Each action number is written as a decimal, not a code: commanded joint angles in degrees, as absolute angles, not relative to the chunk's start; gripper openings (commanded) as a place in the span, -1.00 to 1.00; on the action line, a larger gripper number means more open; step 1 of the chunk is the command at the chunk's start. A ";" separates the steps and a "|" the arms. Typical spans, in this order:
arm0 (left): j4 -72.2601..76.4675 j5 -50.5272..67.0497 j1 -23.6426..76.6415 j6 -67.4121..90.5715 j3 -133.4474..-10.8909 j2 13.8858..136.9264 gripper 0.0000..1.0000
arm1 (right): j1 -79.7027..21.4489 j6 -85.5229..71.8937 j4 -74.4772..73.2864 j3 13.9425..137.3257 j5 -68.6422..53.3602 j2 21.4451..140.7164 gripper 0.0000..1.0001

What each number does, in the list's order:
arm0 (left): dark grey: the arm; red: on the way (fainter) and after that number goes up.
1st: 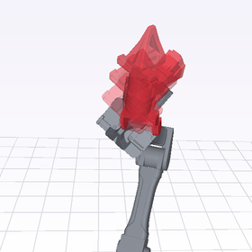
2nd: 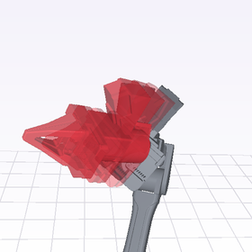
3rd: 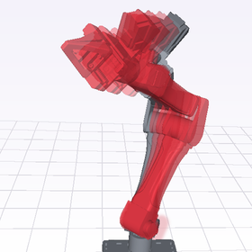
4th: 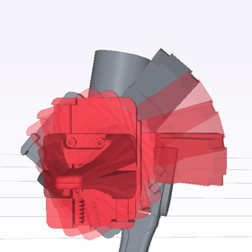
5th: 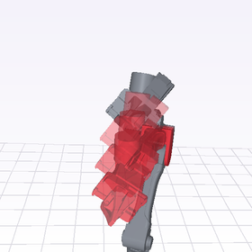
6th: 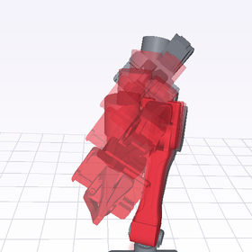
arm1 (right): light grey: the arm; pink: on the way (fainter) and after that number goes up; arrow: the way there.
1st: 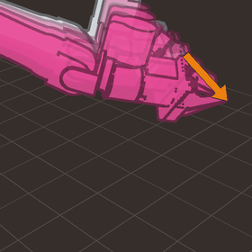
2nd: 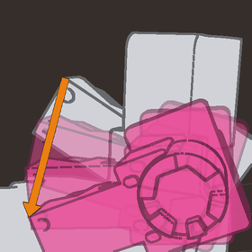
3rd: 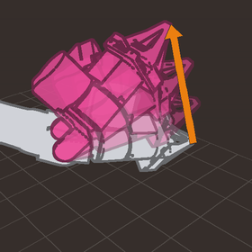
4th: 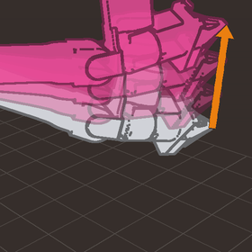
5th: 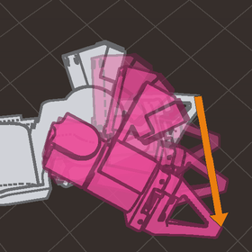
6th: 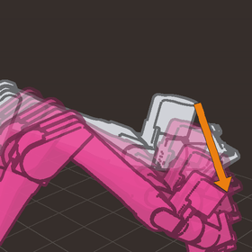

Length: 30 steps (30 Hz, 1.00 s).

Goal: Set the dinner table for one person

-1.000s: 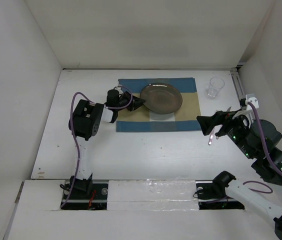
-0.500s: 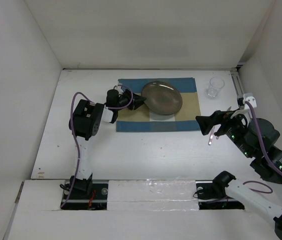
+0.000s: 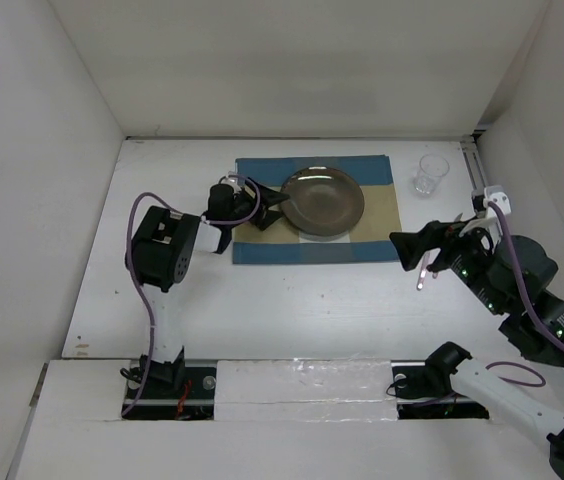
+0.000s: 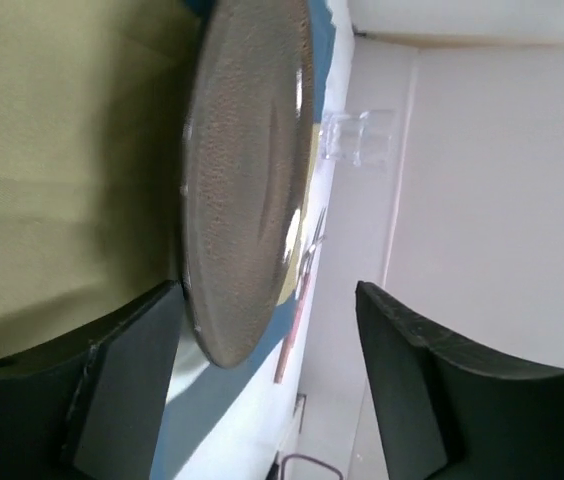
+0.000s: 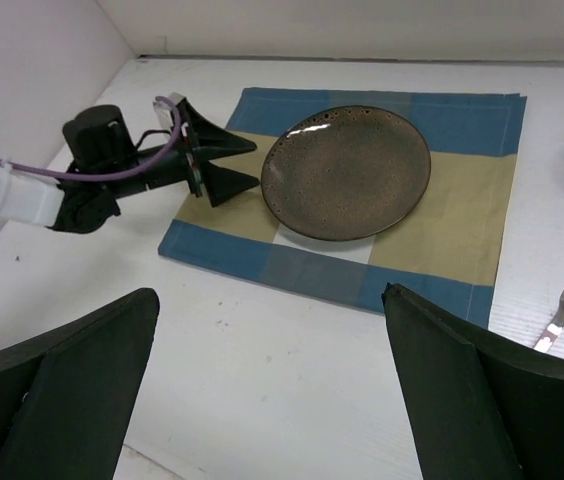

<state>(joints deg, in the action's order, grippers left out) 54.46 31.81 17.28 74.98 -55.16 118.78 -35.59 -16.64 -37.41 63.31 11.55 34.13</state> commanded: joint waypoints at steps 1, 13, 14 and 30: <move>53.54 25.69 17.23 69.80 -54.67 108.82 0.31 | -35.33 -15.91 -34.89 64.16 10.81 34.45 1.00; 16.52 5.82 17.23 58.12 -58.60 89.40 1.00 | -33.14 -22.93 -29.53 61.79 17.39 43.14 1.00; 12.61 3.97 17.23 56.79 -59.93 86.43 1.00 | -30.35 -23.72 -27.97 62.31 18.27 46.20 1.00; -33.14 -12.22 17.23 30.51 -65.05 56.35 1.00 | 8.78 -26.72 -27.42 94.02 10.02 94.19 0.92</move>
<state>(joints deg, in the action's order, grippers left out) -25.87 -9.96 17.15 37.98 -67.40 59.42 6.70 -25.43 -28.12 87.81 11.25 89.27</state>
